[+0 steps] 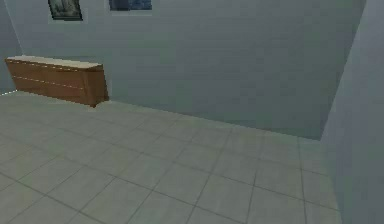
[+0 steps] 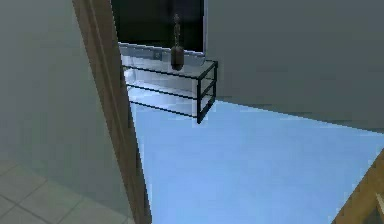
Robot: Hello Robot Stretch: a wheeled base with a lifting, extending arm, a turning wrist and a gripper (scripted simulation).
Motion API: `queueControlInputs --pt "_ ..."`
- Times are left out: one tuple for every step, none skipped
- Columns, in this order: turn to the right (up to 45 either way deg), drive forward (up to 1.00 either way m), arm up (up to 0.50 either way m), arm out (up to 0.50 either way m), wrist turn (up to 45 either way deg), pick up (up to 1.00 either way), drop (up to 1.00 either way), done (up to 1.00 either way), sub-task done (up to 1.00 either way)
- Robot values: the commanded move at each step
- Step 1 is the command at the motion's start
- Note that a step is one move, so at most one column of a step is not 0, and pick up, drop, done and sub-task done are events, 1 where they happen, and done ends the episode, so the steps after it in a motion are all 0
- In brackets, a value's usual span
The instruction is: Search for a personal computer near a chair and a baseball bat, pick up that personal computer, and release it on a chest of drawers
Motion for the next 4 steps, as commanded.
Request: queueControlInputs --pt "0.0 0.30 0.00 0.00 0.0 0.00 0.00 0.00 0.00" --pt "-45.0 0.00 0.00 0.00 0.0 0.00 0.00 0.00 0.00" --pt "-36.0 0.00 0.00 0.00 0.0 0.00 0.00 0.00 0.00" --pt "-3.0 0.00 0.00 0.00 0.0 0.00 0.00 0.00 0.00"
